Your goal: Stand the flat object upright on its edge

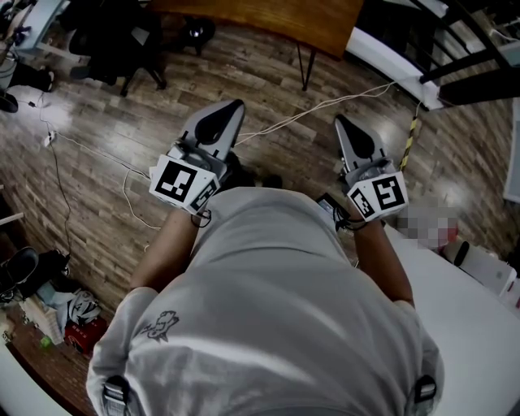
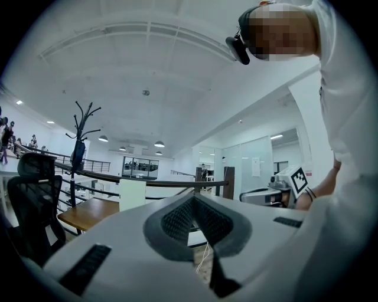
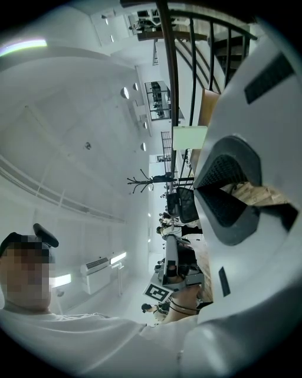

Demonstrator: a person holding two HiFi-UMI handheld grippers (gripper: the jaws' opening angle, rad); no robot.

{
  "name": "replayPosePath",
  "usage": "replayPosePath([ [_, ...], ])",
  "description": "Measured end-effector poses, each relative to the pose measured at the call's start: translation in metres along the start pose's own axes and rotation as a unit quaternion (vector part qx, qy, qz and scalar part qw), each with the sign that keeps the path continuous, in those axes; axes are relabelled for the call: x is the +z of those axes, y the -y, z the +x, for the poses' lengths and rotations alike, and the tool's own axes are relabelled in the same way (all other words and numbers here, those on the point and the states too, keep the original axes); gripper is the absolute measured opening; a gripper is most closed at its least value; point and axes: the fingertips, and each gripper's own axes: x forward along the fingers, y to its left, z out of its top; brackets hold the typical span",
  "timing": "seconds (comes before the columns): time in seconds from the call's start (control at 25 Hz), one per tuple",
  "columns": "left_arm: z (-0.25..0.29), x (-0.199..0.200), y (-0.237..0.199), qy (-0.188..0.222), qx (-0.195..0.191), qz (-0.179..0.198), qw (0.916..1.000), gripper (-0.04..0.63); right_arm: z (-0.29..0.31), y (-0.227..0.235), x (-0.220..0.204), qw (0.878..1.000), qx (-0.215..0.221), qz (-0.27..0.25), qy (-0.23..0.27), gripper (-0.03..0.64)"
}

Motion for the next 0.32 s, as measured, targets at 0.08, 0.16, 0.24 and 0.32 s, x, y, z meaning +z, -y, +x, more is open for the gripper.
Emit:
replayPosePath([
  [0.08, 0.0005, 0.0006, 0.0010, 0.001, -0.002, 0.001, 1.0000, 0.014, -0.0012, 0.0002, 0.0017, 1.000, -0.001, 0.000, 0.002, 0.032],
  [0.16, 0.0022, -0.0007, 0.0012, 0.001, -0.002, 0.000, 1.0000, 0.014, -0.0023, 0.0007, 0.0009, 1.000, -0.001, 0.000, 0.002, 0.032],
  [0.24, 0.0051, -0.0021, 0.0010, 0.002, -0.002, -0.001, 1.0000, 0.014, -0.0029, 0.0022, -0.0008, 1.000, -0.002, 0.000, 0.001, 0.032],
  [0.32, 0.0084, -0.0030, 0.0013, 0.003, -0.003, -0.003, 1.0000, 0.012, -0.0033, 0.0042, -0.0024, 1.000, -0.002, 0.001, 0.000, 0.032],
])
